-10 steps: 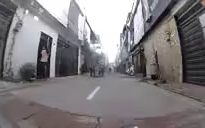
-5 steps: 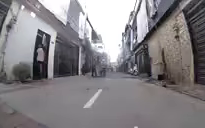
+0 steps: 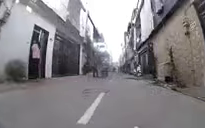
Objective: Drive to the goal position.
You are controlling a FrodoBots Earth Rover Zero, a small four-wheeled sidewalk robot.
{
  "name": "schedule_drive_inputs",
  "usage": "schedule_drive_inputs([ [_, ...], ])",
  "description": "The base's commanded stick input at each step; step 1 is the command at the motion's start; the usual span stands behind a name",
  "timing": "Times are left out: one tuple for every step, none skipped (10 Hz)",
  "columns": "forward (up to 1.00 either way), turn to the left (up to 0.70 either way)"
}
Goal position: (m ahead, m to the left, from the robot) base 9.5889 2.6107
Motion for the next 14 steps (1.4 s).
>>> schedule_drive_inputs([
  [1.00, 0.00],
  [1.00, 0.00],
  [1.00, 0.00],
  [1.00, 0.00],
  [1.00, -0.27],
  [1.00, -0.40],
  [1.00, -0.40],
  [1.00, -0.40],
  [1.00, -0.40],
  [1.00, -0.40],
  [1.00, -0.40],
  [1.00, -0.40],
  [1.00, -0.33],
  [1.00, -0.08],
])
